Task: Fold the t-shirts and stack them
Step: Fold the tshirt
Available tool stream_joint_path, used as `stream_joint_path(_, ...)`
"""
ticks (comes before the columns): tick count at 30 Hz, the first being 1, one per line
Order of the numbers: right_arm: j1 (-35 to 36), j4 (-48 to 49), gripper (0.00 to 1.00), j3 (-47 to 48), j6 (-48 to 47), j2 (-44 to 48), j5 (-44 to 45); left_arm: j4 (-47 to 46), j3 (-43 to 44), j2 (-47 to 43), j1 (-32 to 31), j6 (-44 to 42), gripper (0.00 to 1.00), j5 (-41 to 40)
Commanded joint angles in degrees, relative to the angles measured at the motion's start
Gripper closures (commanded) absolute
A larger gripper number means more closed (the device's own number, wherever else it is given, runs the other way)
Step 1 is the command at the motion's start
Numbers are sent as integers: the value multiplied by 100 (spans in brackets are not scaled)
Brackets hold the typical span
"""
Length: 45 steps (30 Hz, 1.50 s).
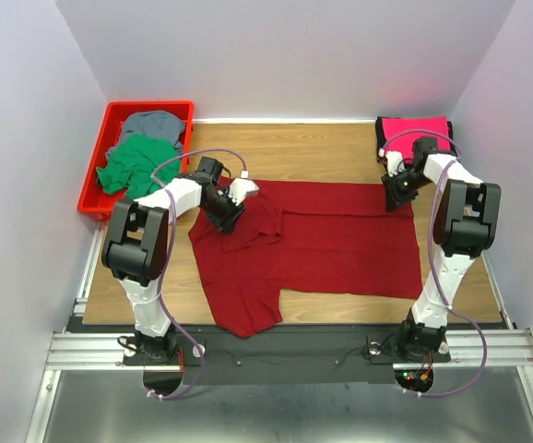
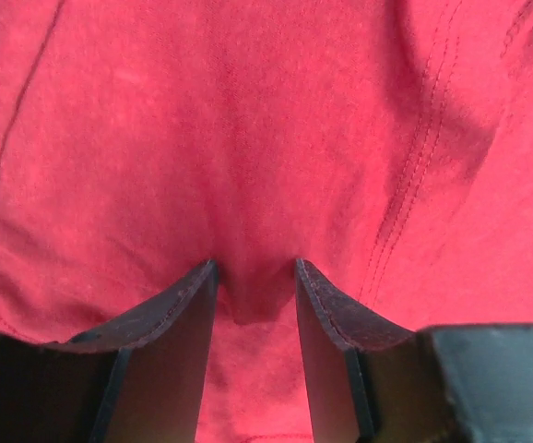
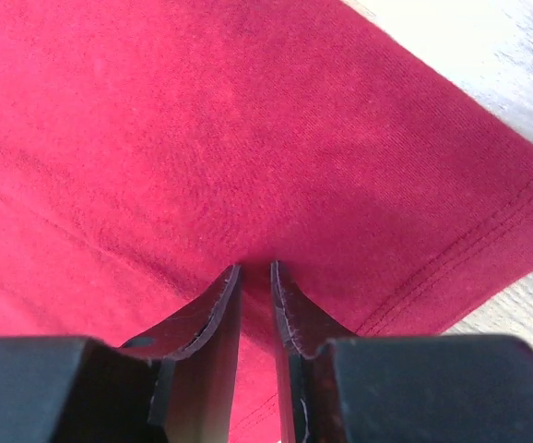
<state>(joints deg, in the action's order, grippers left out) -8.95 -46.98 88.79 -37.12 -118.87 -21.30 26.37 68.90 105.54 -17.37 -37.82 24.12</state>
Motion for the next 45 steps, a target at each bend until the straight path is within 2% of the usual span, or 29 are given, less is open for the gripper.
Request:
stream_joint_path(1,-19,470,75,-82,161,-240,477,-150,-97,124,49,222,51,-434)
stream_joint_path(10,7,576,75,1332,610,-1173,548,-71,896,968,154,574,54,-470)
stream_joint_path(14,60,550,71,1299,698,-981,364,122,1528,1118,216,531,53,-478)
stream_joint_path(16,60,515,66,1106,584,-517,153,350,1678,874,225,147,48,-173)
stream_joint_path(17,60,471,59,870,523,-306,92,525,1653,698,216,-13,47,-14)
stream_joint_path(19,60,383,51,588,391,377,-111,615,1548,103,216,-269,43,328)
stream_joint_path(20,51,148,37,317,94,861,-207,841,1399,-258,207,-504,41,461)
stream_joint_path(21,60,145,37,183,91,865,-225,843,1398,-262,216,-507,41,462)
stream_joint_path(24,60,-258,30,-369,-320,1707,-261,1326,1056,-910,225,-891,38,725)
stream_joint_path(28,60,-759,29,-1343,-953,2709,-121,1713,187,-1876,242,-1525,37,613)
stream_joint_path(30,60,-944,35,-1767,-1129,3280,81,1722,-446,-2194,234,-1806,37,524)
stream_joint_path(31,60,-1023,40,-2143,-1313,3613,160,1748,-787,-2491,234,-1894,37,445)
stream_joint_path(32,60,-1032,41,-2356,-1402,3616,240,1740,-791,-2633,234,-1956,37,418)
stream_joint_path(35,60,-1041,54,-3101,-1700,4309,565,1705,-1404,-3090,234,-2071,37,383)
stream_joint_path(39,60,-875,56,-3999,-2026,4924,915,1652,-1713,-3320,234,-2054,38,357)
stream_joint_path(45,60,-330,57,-4783,-2361,5198,1338,1547,-1845,-3311,234,-1887,38,348)
